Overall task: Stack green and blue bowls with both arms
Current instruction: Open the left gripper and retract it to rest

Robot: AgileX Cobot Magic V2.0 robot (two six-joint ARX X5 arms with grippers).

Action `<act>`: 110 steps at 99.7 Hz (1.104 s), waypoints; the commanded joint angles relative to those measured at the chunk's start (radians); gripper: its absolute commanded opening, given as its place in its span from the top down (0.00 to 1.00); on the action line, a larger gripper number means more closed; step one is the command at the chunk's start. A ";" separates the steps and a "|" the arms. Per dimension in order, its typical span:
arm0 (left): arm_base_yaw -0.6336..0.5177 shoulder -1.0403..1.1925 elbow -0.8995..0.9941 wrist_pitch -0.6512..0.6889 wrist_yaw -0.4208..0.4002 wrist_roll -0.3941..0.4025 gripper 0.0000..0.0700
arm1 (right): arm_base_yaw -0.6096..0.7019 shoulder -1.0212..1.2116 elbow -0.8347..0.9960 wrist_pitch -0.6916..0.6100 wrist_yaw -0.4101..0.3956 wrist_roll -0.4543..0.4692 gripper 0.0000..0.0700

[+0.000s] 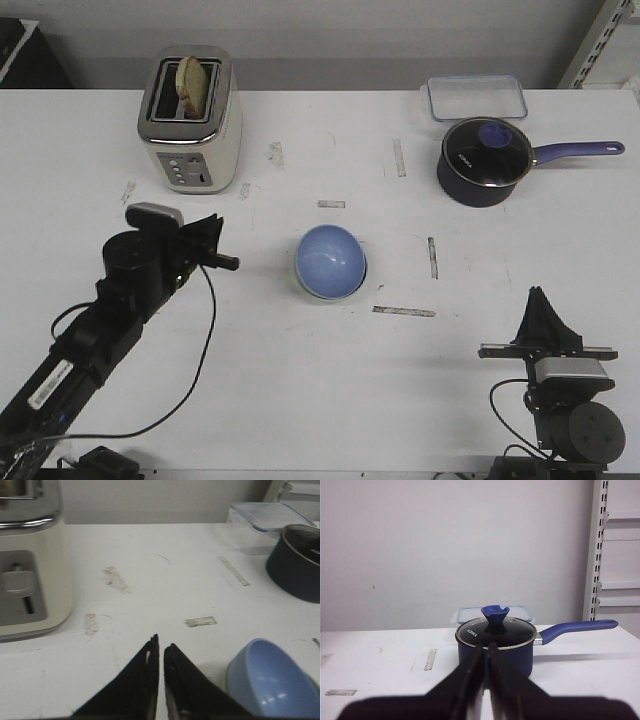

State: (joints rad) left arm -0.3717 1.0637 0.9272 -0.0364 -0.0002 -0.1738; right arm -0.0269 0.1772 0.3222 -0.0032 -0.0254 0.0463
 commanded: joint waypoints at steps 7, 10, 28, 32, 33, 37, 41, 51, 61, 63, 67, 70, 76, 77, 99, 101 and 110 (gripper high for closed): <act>0.033 -0.126 -0.137 0.047 -0.042 0.058 1.00 | 0.000 -0.001 -0.001 0.010 0.000 -0.010 1.00; 0.045 -0.155 -0.167 0.048 -0.050 0.062 1.00 | 0.000 -0.001 -0.001 0.010 0.000 -0.010 1.00; 0.100 -0.332 -0.337 0.099 -0.061 0.111 1.00 | 0.000 -0.001 -0.001 0.010 0.000 -0.010 1.00; 0.111 -0.374 -0.372 0.114 -0.061 0.120 1.00 | 0.000 -0.001 -0.001 0.010 0.000 -0.010 1.00; 0.113 -0.384 -0.380 0.118 -0.061 0.122 1.00 | 0.000 -0.001 -0.001 0.010 0.000 -0.010 1.00; 0.124 -0.426 -0.414 0.139 -0.061 0.122 1.00 | 0.000 -0.001 -0.001 0.010 0.000 -0.010 1.00; 0.133 -0.468 -0.446 0.158 -0.061 0.122 1.00 | 0.000 -0.001 -0.001 0.010 0.000 -0.010 1.00; 0.157 -0.576 -0.518 0.195 -0.061 0.122 1.00 | 0.000 -0.001 -0.001 0.010 0.000 -0.010 1.00; 0.177 -0.682 -0.570 0.195 -0.061 0.122 1.00 | 0.000 -0.001 -0.001 0.010 0.000 -0.010 1.00; 0.179 -0.702 -0.578 0.194 -0.061 0.122 1.00 | 0.000 -0.001 -0.001 0.010 0.000 -0.010 1.00; 0.183 -0.737 -0.589 0.194 -0.061 0.122 1.00 | 0.000 -0.001 -0.001 0.010 0.000 -0.010 1.00; 0.186 -0.761 -0.594 0.190 -0.061 0.122 1.00 | 0.000 -0.001 -0.001 0.010 0.000 -0.010 1.00; 0.191 -0.799 -0.595 0.177 -0.061 0.122 1.00 | 0.000 -0.001 -0.001 0.010 0.000 -0.010 1.00; 0.191 -0.805 -0.595 0.175 -0.061 0.122 1.00 | 0.000 -0.001 -0.001 0.010 0.000 -0.010 1.00; 0.191 -0.899 -0.594 0.166 -0.059 0.121 1.00 | 0.000 -0.001 -0.001 0.010 0.000 -0.010 1.00; 0.191 -0.905 -0.595 0.166 -0.060 0.121 1.00 | 0.000 -0.001 -0.001 0.010 0.000 -0.010 1.00; 0.191 -0.922 -0.595 0.166 -0.060 0.121 1.00 | 0.000 -0.001 -0.001 0.010 0.000 -0.010 1.00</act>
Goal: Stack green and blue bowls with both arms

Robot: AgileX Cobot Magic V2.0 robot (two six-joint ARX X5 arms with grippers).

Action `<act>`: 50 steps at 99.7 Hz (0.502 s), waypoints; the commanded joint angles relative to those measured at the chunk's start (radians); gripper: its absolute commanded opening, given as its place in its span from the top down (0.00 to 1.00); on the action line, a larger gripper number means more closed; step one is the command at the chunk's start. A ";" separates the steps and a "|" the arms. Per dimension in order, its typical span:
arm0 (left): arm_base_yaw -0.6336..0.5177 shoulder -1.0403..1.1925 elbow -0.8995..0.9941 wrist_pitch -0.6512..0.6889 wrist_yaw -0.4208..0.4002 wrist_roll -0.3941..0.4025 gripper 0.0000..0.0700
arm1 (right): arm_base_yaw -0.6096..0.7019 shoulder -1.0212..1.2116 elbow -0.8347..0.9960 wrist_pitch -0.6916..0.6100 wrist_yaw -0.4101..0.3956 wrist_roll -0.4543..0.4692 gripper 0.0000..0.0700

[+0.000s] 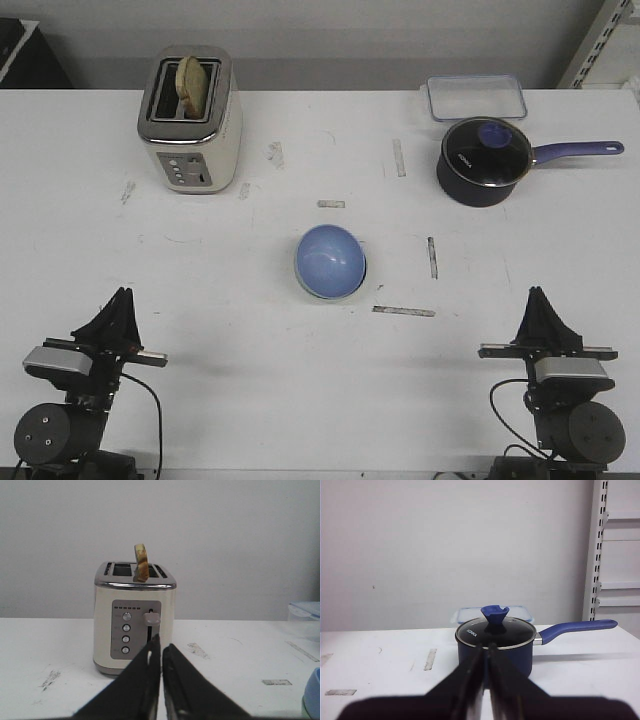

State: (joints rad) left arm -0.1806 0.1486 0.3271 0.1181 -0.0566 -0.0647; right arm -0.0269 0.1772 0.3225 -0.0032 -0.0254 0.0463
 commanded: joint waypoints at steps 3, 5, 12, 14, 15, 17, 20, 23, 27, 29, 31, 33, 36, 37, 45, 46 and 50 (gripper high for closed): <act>0.000 -0.009 0.006 0.011 -0.002 0.012 1.00 | 0.000 -0.001 -0.001 0.010 0.000 -0.010 1.00; 0.000 -0.010 0.006 0.011 -0.001 0.012 1.00 | 0.000 -0.001 -0.001 0.010 0.000 -0.010 1.00; 0.000 -0.010 0.006 0.011 -0.001 0.012 1.00 | 0.000 -0.001 -0.001 0.010 0.000 -0.010 1.00; 0.000 -0.010 0.006 0.011 -0.001 0.012 1.00 | 0.000 -0.001 -0.001 0.010 0.000 -0.010 1.00; 0.000 -0.010 0.006 0.011 -0.001 0.012 1.00 | 0.000 -0.001 -0.001 0.010 0.000 -0.010 1.00; 0.000 -0.010 0.005 0.011 -0.001 0.012 1.00 | 0.000 -0.001 -0.001 0.010 0.000 -0.010 1.00; 0.000 -0.010 0.005 0.011 -0.001 0.012 1.00 | 0.000 -0.001 -0.001 0.010 0.000 -0.010 1.00; 0.000 -0.012 0.004 0.007 -0.001 0.013 1.00 | 0.000 -0.001 -0.001 0.010 0.000 -0.010 1.00; 0.000 -0.015 0.003 -0.005 -0.001 0.013 1.00 | 0.000 -0.001 -0.001 0.010 0.000 -0.010 1.00; 0.000 -0.016 0.002 -0.010 -0.001 0.014 1.00 | 0.000 -0.001 -0.001 0.010 0.000 -0.010 1.00; 0.000 -0.016 0.002 -0.017 -0.001 0.020 1.00 | 0.000 -0.001 -0.001 0.010 0.000 -0.010 1.00; 0.002 -0.016 0.002 -0.027 -0.001 0.029 1.00 | 0.000 -0.001 -0.001 0.010 0.000 -0.010 1.00; 0.004 -0.016 0.001 -0.035 -0.001 0.036 1.00 | 0.000 -0.001 -0.001 0.010 0.000 -0.010 1.00; 0.005 -0.016 0.000 -0.036 0.000 0.040 1.00 | 0.000 -0.001 -0.001 0.010 0.000 -0.010 1.00; 0.019 -0.020 -0.019 -0.034 0.015 0.087 1.00 | 0.000 -0.001 -0.001 0.010 0.000 -0.010 1.00; 0.022 -0.021 -0.023 -0.032 0.016 0.090 1.00 | 0.000 -0.001 -0.001 0.010 0.000 -0.010 1.00; 0.033 -0.026 -0.043 -0.018 0.022 0.092 1.00 | 0.000 -0.001 -0.001 0.010 0.000 -0.010 1.00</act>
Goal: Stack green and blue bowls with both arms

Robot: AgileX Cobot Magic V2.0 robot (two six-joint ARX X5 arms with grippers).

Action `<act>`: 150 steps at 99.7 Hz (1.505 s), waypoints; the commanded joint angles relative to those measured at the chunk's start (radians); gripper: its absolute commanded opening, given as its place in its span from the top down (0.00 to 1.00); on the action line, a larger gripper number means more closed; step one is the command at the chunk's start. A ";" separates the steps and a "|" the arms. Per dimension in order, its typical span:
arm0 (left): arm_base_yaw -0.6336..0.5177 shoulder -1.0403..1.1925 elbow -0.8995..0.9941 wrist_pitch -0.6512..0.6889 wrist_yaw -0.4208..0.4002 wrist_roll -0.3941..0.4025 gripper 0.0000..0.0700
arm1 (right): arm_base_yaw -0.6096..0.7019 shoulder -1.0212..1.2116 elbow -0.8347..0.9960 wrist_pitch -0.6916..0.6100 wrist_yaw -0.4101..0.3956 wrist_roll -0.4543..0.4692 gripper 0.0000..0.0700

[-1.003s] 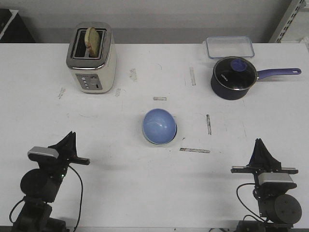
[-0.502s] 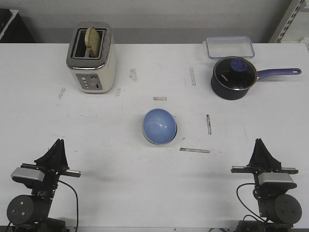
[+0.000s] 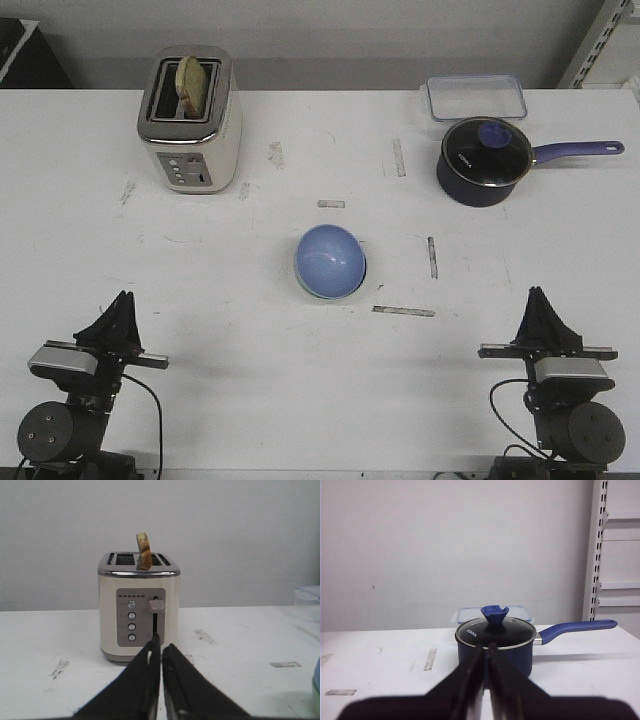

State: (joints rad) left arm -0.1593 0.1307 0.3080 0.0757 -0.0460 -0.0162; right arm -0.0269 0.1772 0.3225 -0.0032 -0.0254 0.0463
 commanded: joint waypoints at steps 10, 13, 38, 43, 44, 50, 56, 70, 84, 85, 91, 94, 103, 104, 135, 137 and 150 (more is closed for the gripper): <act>0.037 -0.031 -0.076 0.039 0.020 0.043 1.00 | 0.000 -0.001 -0.001 0.010 0.000 -0.010 1.00; 0.044 -0.039 -0.092 0.039 0.020 0.043 1.00 | 0.000 -0.001 -0.001 0.010 0.000 -0.010 1.00; 0.097 -0.115 -0.204 0.038 0.020 0.043 1.00 | 0.000 -0.001 -0.001 0.010 0.000 -0.010 1.00; 0.108 -0.128 -0.224 0.041 0.020 0.043 1.00 | 0.000 -0.001 -0.001 0.010 0.000 -0.010 1.00; 0.109 -0.127 -0.228 0.043 0.020 0.043 1.00 | 0.000 -0.001 -0.001 0.010 0.000 -0.010 1.00; 0.120 -0.127 -0.248 0.053 0.020 0.043 1.00 | 0.000 -0.001 -0.001 0.010 0.000 -0.010 1.00; 0.124 -0.127 -0.261 0.056 0.021 0.042 1.00 | 0.000 -0.001 -0.001 0.010 0.000 -0.010 1.00; 0.127 -0.127 -0.296 0.082 0.020 0.042 1.00 | 0.000 -0.001 -0.001 0.010 0.000 -0.010 1.00; 0.127 -0.127 -0.296 0.087 0.020 0.042 1.00 | 0.000 -0.001 -0.001 0.010 0.000 -0.010 1.00; 0.127 -0.127 -0.296 0.087 0.020 0.042 1.00 | 0.000 -0.001 -0.001 0.010 0.000 -0.010 1.00; 0.127 -0.127 -0.296 0.085 0.020 0.042 1.00 | 0.000 -0.001 -0.001 0.010 0.000 -0.010 1.00; 0.127 -0.127 -0.296 0.083 0.020 0.042 1.00 | 0.000 -0.001 -0.001 0.010 0.000 -0.010 1.00; 0.127 -0.127 -0.296 0.083 0.020 0.042 1.00 | 0.000 -0.001 -0.001 0.010 0.000 -0.010 1.00; 0.127 -0.127 -0.296 0.083 0.020 0.042 1.00 | 0.000 -0.001 -0.001 0.010 0.000 -0.010 1.00; 0.127 -0.127 -0.296 0.083 0.020 0.042 1.00 | 0.000 -0.001 -0.001 0.010 0.000 -0.010 1.00; 0.127 -0.127 -0.296 0.083 0.020 0.042 1.00 | 0.000 -0.001 -0.001 0.010 0.000 -0.010 1.00; 0.127 -0.127 -0.296 0.083 0.020 0.042 1.00 | 0.000 -0.001 -0.001 0.010 0.000 -0.010 1.00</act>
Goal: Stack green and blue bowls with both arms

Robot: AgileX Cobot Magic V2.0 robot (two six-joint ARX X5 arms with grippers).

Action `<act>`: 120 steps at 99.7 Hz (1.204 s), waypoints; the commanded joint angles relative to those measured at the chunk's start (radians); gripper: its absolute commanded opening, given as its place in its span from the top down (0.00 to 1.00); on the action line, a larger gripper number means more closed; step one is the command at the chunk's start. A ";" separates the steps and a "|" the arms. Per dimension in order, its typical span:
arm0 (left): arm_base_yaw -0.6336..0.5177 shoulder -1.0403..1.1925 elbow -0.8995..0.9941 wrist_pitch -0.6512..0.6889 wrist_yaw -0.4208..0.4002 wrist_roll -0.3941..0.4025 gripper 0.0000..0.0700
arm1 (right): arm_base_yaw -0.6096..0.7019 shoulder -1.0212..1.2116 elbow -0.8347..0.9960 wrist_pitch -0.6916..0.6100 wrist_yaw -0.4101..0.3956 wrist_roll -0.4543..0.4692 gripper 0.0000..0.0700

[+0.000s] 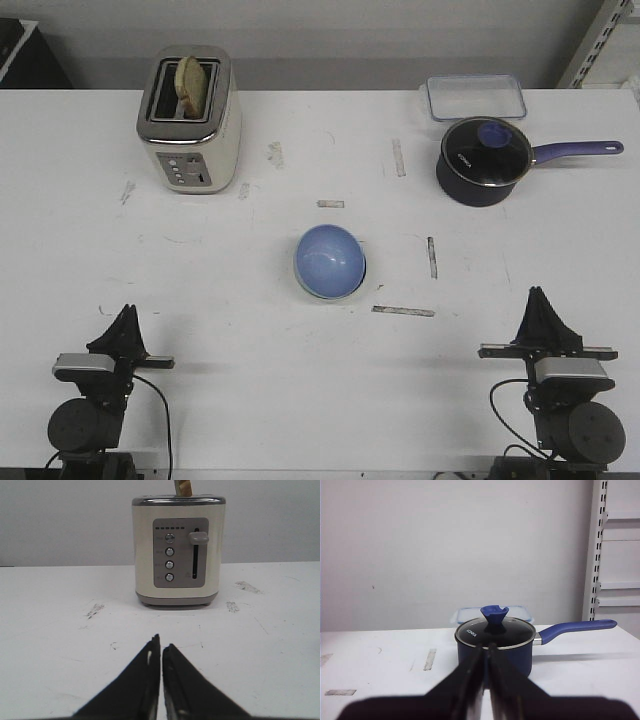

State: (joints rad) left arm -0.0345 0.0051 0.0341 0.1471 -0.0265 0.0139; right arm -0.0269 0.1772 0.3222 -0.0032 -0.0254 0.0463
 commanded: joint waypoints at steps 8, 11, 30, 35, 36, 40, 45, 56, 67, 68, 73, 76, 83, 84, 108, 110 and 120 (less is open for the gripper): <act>0.003 -0.002 -0.022 0.011 0.001 0.012 1.00 | 0.000 -0.001 -0.001 0.010 0.000 -0.010 1.00; 0.003 -0.002 -0.022 0.011 0.001 0.012 1.00 | 0.000 -0.001 -0.001 0.010 0.000 -0.010 1.00; 0.003 -0.002 -0.022 0.011 0.001 0.012 1.00 | 0.000 -0.001 -0.001 0.010 0.000 -0.010 1.00; 0.003 -0.002 -0.022 0.011 0.001 0.012 1.00 | 0.000 -0.001 -0.001 0.011 0.000 -0.010 1.00; 0.003 -0.002 -0.022 0.011 0.000 0.012 1.00 | 0.000 -0.001 -0.001 0.012 0.002 -0.010 1.00; 0.003 -0.002 -0.022 0.011 0.001 0.012 1.00 | -0.001 -0.002 -0.004 0.010 0.002 -0.010 1.00; 0.003 -0.002 -0.022 0.011 0.001 0.012 1.00 | -0.001 -0.002 -0.010 0.008 0.000 -0.010 1.00; 0.003 -0.002 -0.022 0.011 0.000 0.012 1.00 | 0.000 -0.003 -0.029 0.004 0.001 -0.010 1.00; 0.003 -0.002 -0.022 0.011 0.001 0.012 1.00 | 0.000 -0.025 -0.096 0.038 0.002 -0.010 1.00; 0.003 -0.002 -0.022 0.011 0.000 0.012 1.00 | 0.000 -0.028 -0.103 0.042 0.002 -0.010 1.00; 0.003 -0.002 -0.022 0.011 0.001 0.012 1.00 | 0.001 -0.045 -0.144 0.069 0.000 -0.010 1.00; 0.003 -0.002 -0.022 0.011 0.001 0.012 1.00 | 0.001 -0.055 -0.167 0.082 -0.001 -0.010 1.00; 0.003 -0.002 -0.022 0.011 0.000 0.012 1.00 | 0.001 -0.079 -0.207 0.084 -0.001 -0.010 1.00; 0.003 -0.002 -0.022 0.011 0.000 0.012 1.00 | 0.001 -0.082 -0.212 0.084 -0.001 -0.010 1.00; 0.003 -0.002 -0.022 0.011 0.001 0.012 1.00 | 0.001 -0.166 -0.299 0.085 -0.001 -0.010 1.00; 0.003 -0.002 -0.022 0.011 0.001 0.012 1.00 | 0.001 -0.176 -0.307 0.085 -0.001 -0.010 1.00; 0.003 -0.002 -0.022 0.011 0.001 0.012 1.00 | 0.002 -0.176 -0.310 0.059 -0.001 -0.010 1.00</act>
State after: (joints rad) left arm -0.0345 0.0051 0.0341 0.1478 -0.0265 0.0139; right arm -0.0269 0.0002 0.0158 0.0547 -0.0261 0.0441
